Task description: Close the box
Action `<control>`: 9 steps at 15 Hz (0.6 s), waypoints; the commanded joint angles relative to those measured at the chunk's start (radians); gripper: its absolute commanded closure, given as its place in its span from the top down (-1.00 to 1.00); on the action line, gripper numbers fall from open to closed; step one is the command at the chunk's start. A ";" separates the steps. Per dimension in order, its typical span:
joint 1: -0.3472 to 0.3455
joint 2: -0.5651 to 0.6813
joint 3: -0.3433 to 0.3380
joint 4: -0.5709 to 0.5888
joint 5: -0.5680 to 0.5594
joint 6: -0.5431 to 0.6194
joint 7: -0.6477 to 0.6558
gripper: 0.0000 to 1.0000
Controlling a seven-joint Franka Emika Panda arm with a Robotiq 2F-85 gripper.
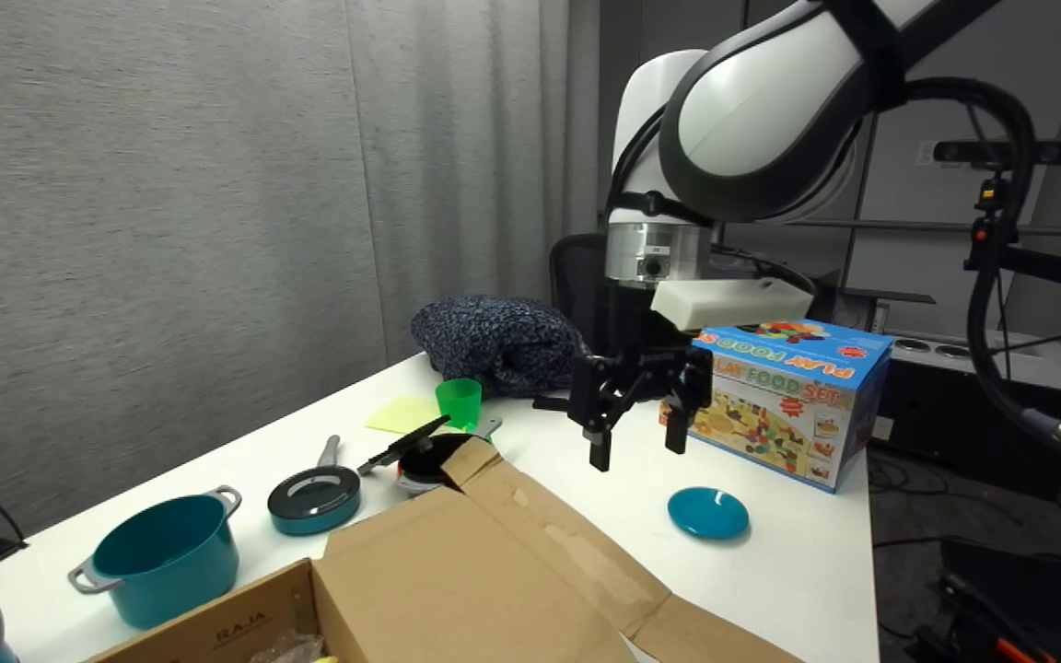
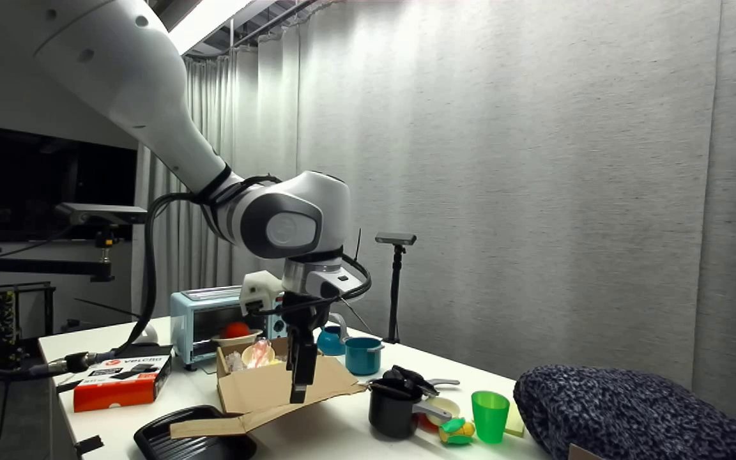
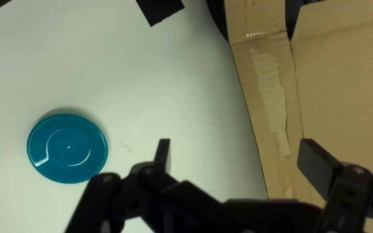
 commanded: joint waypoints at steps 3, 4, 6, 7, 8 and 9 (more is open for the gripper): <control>-0.007 -0.004 0.007 0.001 0.000 -0.002 0.000 1.00; -0.007 -0.004 0.007 0.001 0.000 -0.002 0.000 1.00; -0.007 -0.004 0.007 0.001 0.000 -0.002 0.000 1.00; -0.007 -0.004 0.007 0.001 0.000 -0.002 0.000 1.00; -0.007 -0.004 0.007 0.001 0.000 -0.002 0.000 1.00; -0.007 0.011 0.006 -0.002 0.000 0.015 0.013 1.00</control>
